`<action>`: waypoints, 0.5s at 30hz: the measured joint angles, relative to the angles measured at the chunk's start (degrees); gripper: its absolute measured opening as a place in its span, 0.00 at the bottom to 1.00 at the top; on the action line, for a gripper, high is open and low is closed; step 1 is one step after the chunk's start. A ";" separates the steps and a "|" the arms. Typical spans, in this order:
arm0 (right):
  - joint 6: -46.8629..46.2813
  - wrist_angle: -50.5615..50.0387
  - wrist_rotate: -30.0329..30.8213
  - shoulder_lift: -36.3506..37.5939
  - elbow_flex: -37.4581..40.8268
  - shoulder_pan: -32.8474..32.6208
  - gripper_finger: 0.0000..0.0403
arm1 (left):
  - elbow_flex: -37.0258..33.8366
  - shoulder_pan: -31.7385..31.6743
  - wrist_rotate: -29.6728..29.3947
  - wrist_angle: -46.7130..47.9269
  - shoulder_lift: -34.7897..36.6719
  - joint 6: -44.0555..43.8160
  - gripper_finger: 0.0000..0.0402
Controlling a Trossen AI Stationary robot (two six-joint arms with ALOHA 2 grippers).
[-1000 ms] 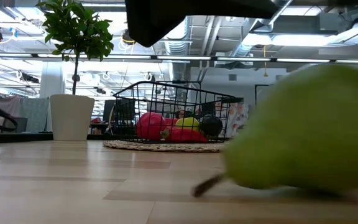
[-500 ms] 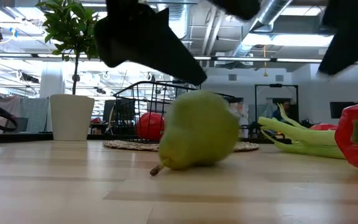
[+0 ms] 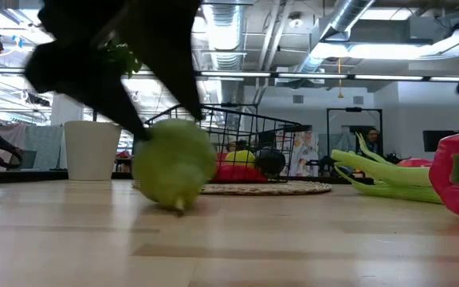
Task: Build produce basket
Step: Put the green pear into the wire basket
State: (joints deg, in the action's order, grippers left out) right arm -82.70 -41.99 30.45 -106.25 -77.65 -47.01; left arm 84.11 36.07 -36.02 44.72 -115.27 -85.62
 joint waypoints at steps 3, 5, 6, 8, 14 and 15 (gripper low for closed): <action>0.02 -0.03 0.05 0.10 -0.04 0.01 0.72 | 0.00 0.17 0.56 5.87 -0.13 -10.85 0.75; 0.11 -0.12 0.38 0.10 -0.04 0.01 0.72 | -0.02 0.49 1.59 7.93 -0.13 -14.63 0.75; 0.28 -0.08 0.69 0.10 -0.04 0.07 0.72 | -0.02 0.71 1.33 7.81 -0.17 -14.75 0.75; 0.46 -0.14 0.75 0.10 -0.04 0.25 0.72 | 0.00 0.78 0.85 7.77 -0.15 -14.65 0.75; 0.73 -0.56 0.86 0.10 -0.04 0.64 0.72 | 0.00 -0.70 3.64 9.96 -0.16 -19.63 0.75; 0.82 -0.81 0.86 0.10 -0.04 0.64 0.72 | 0.00 -0.88 3.08 9.42 -0.36 -19.91 0.75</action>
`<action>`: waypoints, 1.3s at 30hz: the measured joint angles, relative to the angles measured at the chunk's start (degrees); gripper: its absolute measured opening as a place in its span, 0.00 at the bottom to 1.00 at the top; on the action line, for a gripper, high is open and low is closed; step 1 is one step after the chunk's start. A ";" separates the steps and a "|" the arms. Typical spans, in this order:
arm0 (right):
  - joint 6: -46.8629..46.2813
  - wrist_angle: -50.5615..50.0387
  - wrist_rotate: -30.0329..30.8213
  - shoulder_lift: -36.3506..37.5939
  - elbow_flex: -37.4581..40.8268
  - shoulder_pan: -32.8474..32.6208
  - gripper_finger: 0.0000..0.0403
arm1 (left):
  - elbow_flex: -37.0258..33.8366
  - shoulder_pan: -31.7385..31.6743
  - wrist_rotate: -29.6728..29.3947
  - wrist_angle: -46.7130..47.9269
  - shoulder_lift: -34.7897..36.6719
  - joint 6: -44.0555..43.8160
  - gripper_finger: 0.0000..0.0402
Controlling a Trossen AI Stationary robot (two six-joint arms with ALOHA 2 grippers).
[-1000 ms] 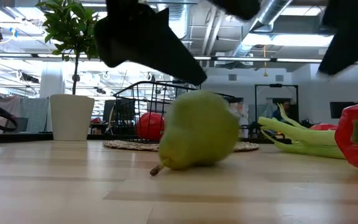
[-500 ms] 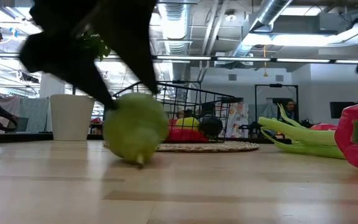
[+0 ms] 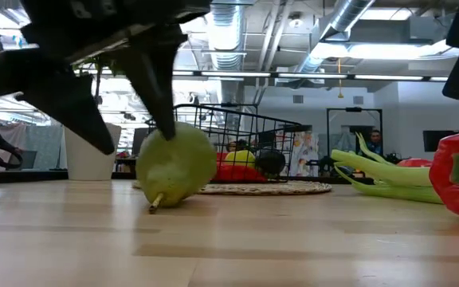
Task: Build produce basket
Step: Put the green pear into the wire basket
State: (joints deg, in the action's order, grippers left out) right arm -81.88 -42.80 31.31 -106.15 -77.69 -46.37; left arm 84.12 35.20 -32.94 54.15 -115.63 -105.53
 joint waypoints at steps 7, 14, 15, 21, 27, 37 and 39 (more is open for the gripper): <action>1.34 -0.48 0.02 0.00 0.00 0.07 0.72 | 0.09 -1.55 1.88 -11.13 -4.71 4.04 0.75; 2.81 -0.73 -1.04 -0.02 0.00 0.17 0.72 | 0.33 -3.57 1.83 -11.91 -6.93 5.31 0.75; 2.81 -0.85 -1.05 -0.02 0.00 0.17 0.72 | 0.38 -3.95 1.16 -11.90 -7.02 6.11 0.75; 2.88 -1.47 -1.18 -0.04 0.00 0.11 0.72 | 1.77 -6.97 -0.78 -13.40 -7.44 14.45 0.75; 3.03 -3.80 -1.22 -0.03 0.00 -0.24 0.72 | 1.73 -9.90 1.96 -13.56 -7.41 15.49 0.68; 2.98 -5.68 -1.25 -0.04 0.00 -0.55 0.72 | 1.73 -12.35 2.66 -13.86 -7.39 16.64 0.38; 2.98 -6.07 -1.25 -0.04 0.00 -0.55 0.72 | 1.73 -12.49 2.59 -14.19 -7.39 16.78 0.33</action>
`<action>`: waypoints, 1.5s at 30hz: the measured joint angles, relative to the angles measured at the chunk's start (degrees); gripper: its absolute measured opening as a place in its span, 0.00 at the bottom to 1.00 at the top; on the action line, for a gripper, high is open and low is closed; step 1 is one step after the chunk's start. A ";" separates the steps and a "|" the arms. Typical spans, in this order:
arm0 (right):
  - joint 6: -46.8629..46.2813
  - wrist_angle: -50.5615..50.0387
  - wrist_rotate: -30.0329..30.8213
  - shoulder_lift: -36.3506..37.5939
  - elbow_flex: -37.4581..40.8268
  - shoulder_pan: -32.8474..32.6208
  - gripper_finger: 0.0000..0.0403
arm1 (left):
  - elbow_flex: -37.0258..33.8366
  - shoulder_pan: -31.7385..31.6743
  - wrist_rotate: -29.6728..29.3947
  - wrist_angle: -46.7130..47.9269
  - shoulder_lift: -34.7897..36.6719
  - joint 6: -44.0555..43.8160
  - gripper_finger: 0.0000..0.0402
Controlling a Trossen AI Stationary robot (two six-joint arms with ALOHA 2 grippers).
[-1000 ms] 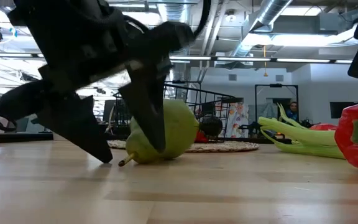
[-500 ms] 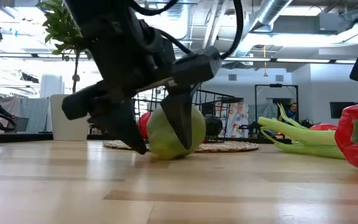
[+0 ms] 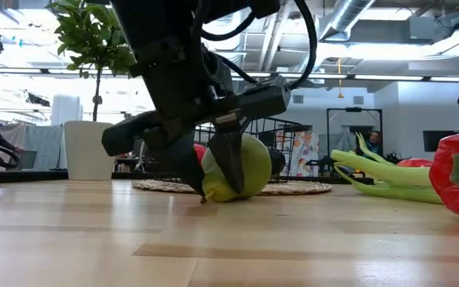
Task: Build produce basket
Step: Put the green pear into the wire basket
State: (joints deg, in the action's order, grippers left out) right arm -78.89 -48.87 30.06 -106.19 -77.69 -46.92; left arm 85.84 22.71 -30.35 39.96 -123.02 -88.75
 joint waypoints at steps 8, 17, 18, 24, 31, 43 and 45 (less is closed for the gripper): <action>-0.15 -0.95 -0.02 0.01 0.00 0.00 0.72 | 0.41 1.54 1.22 -2.37 0.02 -1.73 0.29; -2.04 -4.48 -0.24 2.18 0.00 0.00 0.72 | 9.40 3.64 -0.18 2.17 0.08 1.96 0.29; -2.50 -5.79 -0.24 2.83 0.00 0.00 0.72 | 10.93 3.63 -0.80 3.63 0.09 2.49 0.29; -2.65 -14.33 1.50 10.41 0.00 -0.51 0.72 | 24.15 3.49 -6.38 16.43 0.11 10.03 0.30; -2.68 -20.09 12.61 22.92 -0.02 -3.54 0.72 | 43.56 1.91 -14.81 32.61 0.14 21.16 0.30; -2.56 -31.03 21.00 32.89 -0.02 -6.71 0.72 | 45.70 -8.74 -10.30 48.18 9.68 34.89 0.31; -2.58 -32.22 21.00 32.86 -0.02 -6.71 0.72 | 45.64 -11.16 -8.31 50.08 9.88 37.90 0.31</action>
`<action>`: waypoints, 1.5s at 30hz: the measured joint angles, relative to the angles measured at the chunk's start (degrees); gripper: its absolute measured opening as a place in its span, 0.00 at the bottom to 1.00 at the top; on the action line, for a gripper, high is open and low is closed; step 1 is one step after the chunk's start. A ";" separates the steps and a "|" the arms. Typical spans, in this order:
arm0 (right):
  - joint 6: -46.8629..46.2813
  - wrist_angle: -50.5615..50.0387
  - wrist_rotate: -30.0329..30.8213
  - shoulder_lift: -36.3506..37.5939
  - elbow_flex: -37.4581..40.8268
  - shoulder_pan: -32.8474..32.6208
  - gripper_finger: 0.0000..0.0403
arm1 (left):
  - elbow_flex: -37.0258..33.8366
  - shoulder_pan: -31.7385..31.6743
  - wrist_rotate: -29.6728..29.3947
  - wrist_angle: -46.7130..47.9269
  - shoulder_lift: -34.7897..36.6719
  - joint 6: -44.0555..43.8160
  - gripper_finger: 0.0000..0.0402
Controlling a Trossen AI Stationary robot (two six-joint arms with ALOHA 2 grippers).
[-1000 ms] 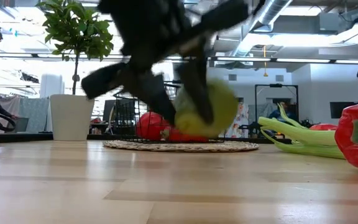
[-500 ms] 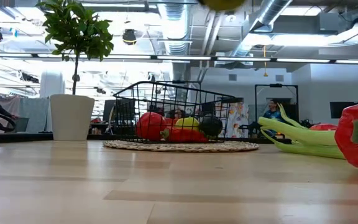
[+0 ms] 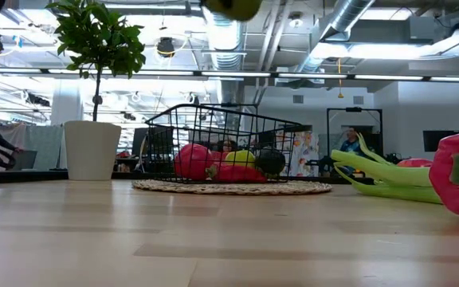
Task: Build produce basket
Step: Put the green pear into the wire basket
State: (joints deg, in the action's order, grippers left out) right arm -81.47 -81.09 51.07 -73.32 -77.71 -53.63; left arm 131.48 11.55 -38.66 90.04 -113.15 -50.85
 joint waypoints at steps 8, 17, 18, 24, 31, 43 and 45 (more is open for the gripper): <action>0.27 -1.19 -0.07 -0.02 0.00 0.02 0.72 | -7.07 -12.63 14.46 -2.08 0.09 16.94 0.31; 0.33 -1.42 -0.12 -0.02 0.00 0.02 0.72 | -18.59 -24.06 24.33 -8.03 -0.06 27.93 0.31; 0.32 -1.72 -0.13 -0.02 0.00 0.02 0.72 | -19.60 -24.89 26.98 -8.21 -0.08 28.34 0.31; 0.04 -2.97 -0.11 -0.06 0.00 0.17 0.72 | -23.82 -27.38 34.20 -9.41 -0.41 31.79 0.31; -1.53 -3.61 -0.09 -0.06 0.00 0.59 0.72 | -24.83 -27.69 36.61 -7.59 -0.39 34.44 0.31; -2.71 -3.79 -0.07 -0.06 0.00 0.92 0.72 | -24.79 -27.56 34.94 -2.31 -0.37 40.85 0.31; -2.73 -3.77 -0.07 -0.06 0.00 0.92 0.72 | -24.79 -27.60 34.85 -1.61 -0.37 42.01 0.31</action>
State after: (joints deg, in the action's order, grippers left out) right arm -84.20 -84.86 51.00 -73.38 -77.71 -52.71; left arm 106.69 -16.05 -3.81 88.43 -113.51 -8.84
